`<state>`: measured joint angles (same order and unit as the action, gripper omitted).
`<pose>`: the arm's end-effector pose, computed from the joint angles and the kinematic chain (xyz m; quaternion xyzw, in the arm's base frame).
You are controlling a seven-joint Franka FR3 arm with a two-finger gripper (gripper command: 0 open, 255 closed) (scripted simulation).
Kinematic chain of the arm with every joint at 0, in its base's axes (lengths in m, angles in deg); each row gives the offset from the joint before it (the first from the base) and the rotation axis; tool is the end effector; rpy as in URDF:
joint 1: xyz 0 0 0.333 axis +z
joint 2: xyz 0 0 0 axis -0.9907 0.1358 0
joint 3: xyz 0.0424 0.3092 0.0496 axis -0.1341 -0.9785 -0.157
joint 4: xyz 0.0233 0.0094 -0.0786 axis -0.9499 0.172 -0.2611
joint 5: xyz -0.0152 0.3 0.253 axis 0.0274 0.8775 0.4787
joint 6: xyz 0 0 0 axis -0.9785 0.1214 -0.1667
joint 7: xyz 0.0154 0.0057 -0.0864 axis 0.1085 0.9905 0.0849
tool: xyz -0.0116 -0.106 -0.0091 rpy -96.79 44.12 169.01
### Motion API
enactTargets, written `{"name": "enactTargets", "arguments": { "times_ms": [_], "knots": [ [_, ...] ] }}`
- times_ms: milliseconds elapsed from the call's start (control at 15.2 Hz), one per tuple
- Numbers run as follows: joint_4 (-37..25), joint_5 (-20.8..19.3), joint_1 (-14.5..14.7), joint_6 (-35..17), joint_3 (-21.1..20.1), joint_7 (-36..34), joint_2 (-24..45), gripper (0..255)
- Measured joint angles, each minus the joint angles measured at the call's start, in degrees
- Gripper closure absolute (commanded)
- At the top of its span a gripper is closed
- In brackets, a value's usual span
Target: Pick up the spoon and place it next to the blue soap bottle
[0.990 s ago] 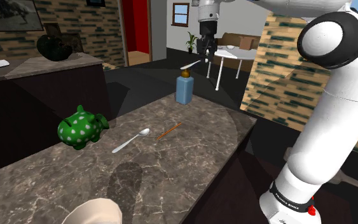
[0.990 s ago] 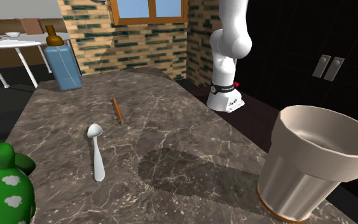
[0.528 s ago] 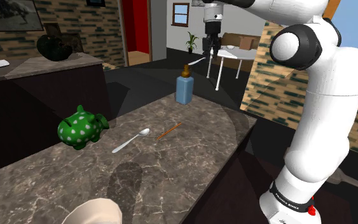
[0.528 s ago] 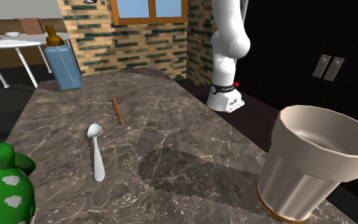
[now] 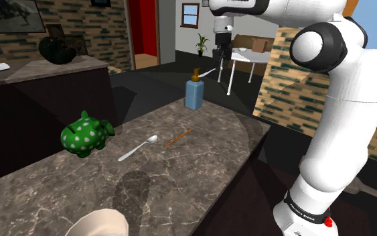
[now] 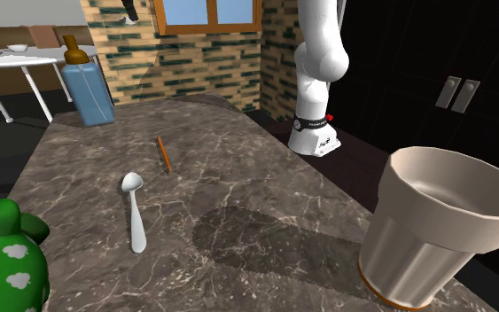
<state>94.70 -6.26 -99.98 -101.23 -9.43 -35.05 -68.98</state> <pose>0.5467 -0.2316 0.6129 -0.9963 0.0294 0.0775 0.0206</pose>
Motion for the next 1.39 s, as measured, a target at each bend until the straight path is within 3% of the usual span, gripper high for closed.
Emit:
{"name": "enactTargets", "arguments": {
  "times_ms": [1386],
  "knots": [
    [19.94,-0.25,0.29,-17.15,-0.12,-0.39,-2.80,255]
  ]
}}
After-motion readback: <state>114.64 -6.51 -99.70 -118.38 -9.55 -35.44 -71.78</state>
